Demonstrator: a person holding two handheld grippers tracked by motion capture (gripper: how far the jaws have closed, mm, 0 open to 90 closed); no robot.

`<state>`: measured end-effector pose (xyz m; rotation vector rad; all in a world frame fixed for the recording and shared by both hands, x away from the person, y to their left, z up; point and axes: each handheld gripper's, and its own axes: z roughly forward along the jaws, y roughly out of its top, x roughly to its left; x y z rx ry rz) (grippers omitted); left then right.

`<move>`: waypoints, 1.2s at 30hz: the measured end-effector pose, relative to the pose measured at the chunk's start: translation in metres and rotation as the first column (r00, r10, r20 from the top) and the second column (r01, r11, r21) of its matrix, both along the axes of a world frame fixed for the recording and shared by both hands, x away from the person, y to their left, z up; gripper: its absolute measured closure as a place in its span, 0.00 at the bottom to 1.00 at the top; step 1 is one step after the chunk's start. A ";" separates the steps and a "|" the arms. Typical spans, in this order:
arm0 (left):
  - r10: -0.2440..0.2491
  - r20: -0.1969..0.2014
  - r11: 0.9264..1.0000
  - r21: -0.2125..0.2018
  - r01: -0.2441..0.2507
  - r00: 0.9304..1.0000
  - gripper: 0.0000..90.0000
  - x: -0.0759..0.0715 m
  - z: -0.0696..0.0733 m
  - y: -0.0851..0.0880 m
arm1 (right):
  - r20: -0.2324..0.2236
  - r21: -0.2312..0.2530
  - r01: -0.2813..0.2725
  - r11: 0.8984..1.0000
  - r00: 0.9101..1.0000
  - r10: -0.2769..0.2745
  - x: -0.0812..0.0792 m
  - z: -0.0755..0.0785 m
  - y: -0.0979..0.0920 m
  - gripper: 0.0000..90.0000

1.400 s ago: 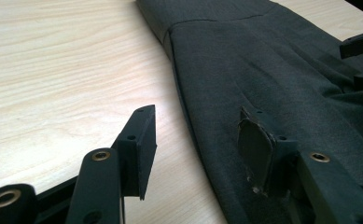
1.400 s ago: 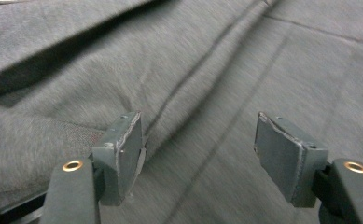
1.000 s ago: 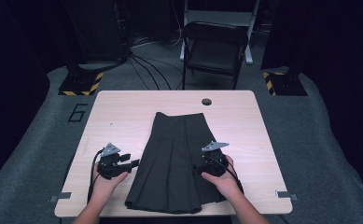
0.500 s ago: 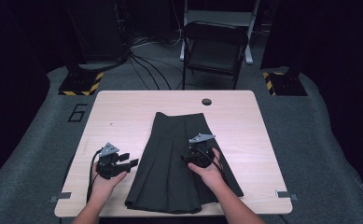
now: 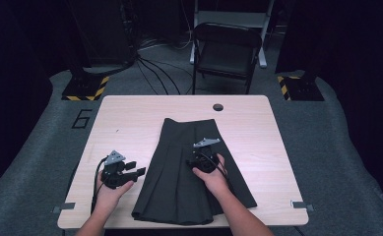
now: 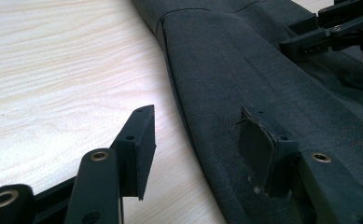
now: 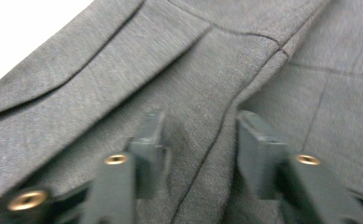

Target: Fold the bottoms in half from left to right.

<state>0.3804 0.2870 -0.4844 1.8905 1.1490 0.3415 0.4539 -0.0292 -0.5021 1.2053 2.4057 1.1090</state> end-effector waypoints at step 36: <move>-0.004 -0.003 1.000 0.005 0.004 1.000 0.52 0.000 -0.001 -0.003 | -0.080 -0.089 0.197 0.976 0.976 -0.204 0.030 0.078 -0.092 0.92</move>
